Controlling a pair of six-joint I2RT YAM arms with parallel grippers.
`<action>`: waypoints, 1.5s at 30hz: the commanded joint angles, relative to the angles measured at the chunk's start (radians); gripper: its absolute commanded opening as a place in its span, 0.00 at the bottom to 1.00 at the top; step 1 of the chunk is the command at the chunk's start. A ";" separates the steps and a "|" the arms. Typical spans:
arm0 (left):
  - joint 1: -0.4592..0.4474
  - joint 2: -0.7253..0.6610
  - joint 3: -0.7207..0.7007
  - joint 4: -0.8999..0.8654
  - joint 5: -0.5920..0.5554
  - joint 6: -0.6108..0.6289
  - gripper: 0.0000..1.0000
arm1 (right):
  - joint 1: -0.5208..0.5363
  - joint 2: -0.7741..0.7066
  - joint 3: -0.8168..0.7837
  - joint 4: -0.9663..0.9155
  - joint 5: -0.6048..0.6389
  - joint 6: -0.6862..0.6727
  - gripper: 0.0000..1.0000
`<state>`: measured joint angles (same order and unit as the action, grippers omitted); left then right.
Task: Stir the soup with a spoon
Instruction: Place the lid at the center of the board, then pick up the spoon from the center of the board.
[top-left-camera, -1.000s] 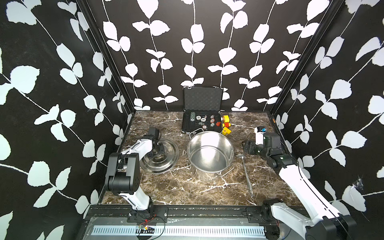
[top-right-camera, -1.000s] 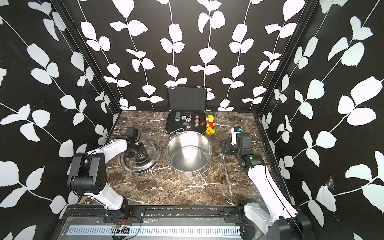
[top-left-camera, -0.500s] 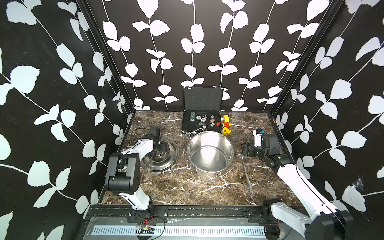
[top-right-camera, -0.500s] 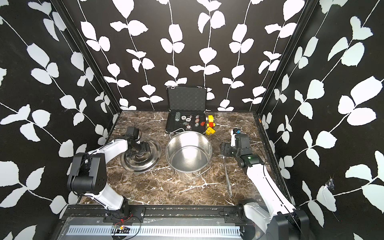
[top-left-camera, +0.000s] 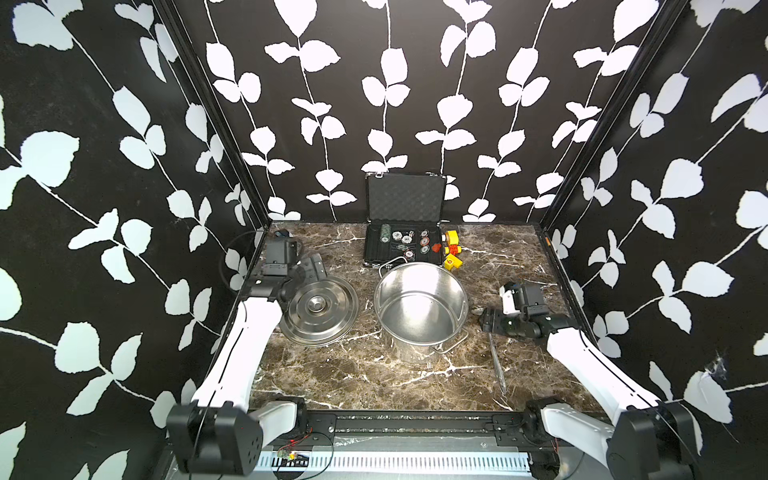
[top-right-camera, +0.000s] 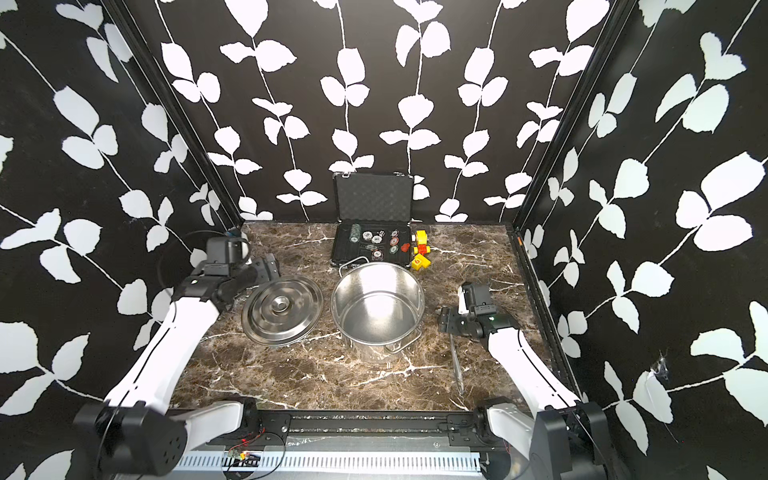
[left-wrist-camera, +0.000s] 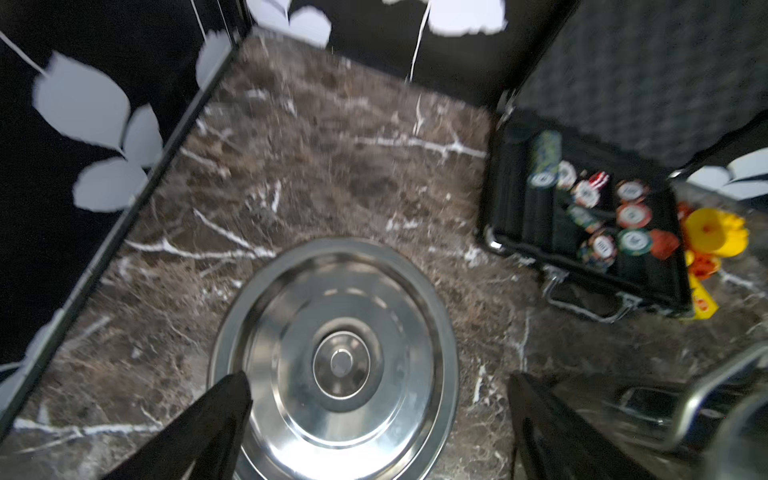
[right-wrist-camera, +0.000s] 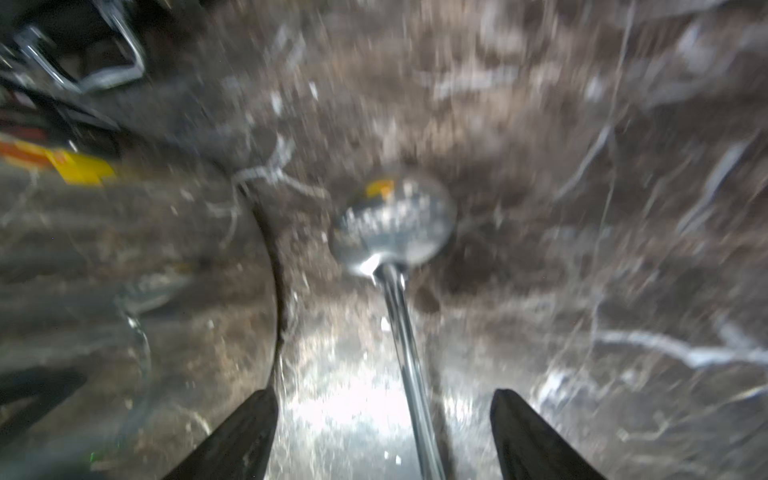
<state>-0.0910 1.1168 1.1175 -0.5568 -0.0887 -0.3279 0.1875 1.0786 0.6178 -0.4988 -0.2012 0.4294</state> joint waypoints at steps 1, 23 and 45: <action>-0.001 -0.091 -0.009 0.039 -0.025 0.046 0.99 | -0.002 -0.041 -0.045 -0.034 -0.030 0.061 0.83; -0.001 -0.200 0.023 0.091 0.468 0.269 0.99 | 0.001 0.187 -0.003 -0.033 0.001 -0.022 0.48; -0.399 -0.110 -0.002 0.229 0.503 0.505 0.85 | 0.002 0.245 0.037 -0.040 0.060 -0.055 0.01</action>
<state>-0.4343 0.9932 1.1122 -0.3851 0.4183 0.0551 0.1875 1.3476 0.6365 -0.4995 -0.1745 0.3813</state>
